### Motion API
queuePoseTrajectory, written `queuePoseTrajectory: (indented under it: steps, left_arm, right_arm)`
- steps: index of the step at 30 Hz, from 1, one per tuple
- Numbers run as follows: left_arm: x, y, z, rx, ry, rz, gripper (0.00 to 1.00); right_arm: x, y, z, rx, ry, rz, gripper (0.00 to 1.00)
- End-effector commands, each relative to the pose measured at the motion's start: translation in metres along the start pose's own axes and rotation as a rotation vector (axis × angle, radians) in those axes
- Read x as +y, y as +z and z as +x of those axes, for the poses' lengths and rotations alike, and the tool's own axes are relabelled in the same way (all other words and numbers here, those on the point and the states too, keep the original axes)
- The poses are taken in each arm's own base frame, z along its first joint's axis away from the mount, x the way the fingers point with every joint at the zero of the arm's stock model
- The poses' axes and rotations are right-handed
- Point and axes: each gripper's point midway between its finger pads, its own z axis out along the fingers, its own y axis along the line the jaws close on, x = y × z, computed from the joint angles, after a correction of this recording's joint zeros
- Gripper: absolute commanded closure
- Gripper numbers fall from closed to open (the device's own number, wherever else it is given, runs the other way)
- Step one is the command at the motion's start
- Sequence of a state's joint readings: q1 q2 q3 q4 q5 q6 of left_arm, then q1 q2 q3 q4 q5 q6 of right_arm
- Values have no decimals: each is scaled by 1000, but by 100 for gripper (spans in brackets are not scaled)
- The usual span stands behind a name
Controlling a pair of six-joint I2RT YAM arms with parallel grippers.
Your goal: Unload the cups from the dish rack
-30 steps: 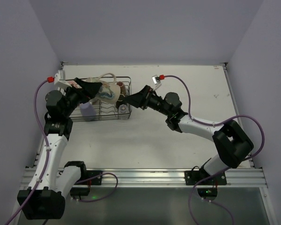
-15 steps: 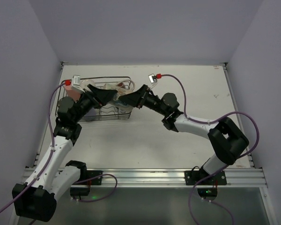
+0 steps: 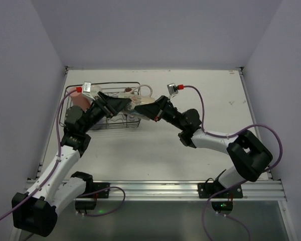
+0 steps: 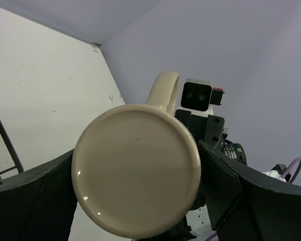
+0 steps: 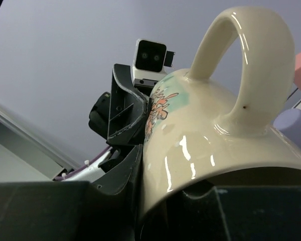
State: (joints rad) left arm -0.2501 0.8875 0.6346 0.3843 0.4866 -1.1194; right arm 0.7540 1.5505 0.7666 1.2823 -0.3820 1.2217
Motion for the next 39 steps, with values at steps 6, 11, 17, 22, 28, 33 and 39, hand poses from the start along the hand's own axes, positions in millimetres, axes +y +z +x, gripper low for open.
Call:
queuePoseTrajectory:
  steps: [6,11,17,22,28,33,39]
  left_arm:
    - [-14,-6,11,73,219,111,0]
    - [-21,-13,23,124,255,174,0]
    - [-7,-22,-15,26,484,-76,0]
    - [6,-37,-32,-10,562,-239,0]
    - [38,-53,-40,-17,635,-413,0]
    - [66,-73,-62,-80,699,-615,0]
    - [82,-84,-73,-105,729,-729,0]
  right_arm:
    - [49,-24,-40,-152,-156,-71,100]
    - [55,-33,-50,-153,-153,-69,100]
    - [7,-56,-83,-107,-251,213,100]
    - [-39,-79,-100,-27,-327,477,100]
    - [-88,-92,-135,76,-502,792,100]
    - [-148,-95,-157,290,-569,1050,100]
    - [-200,-106,-176,484,-623,1262,100]
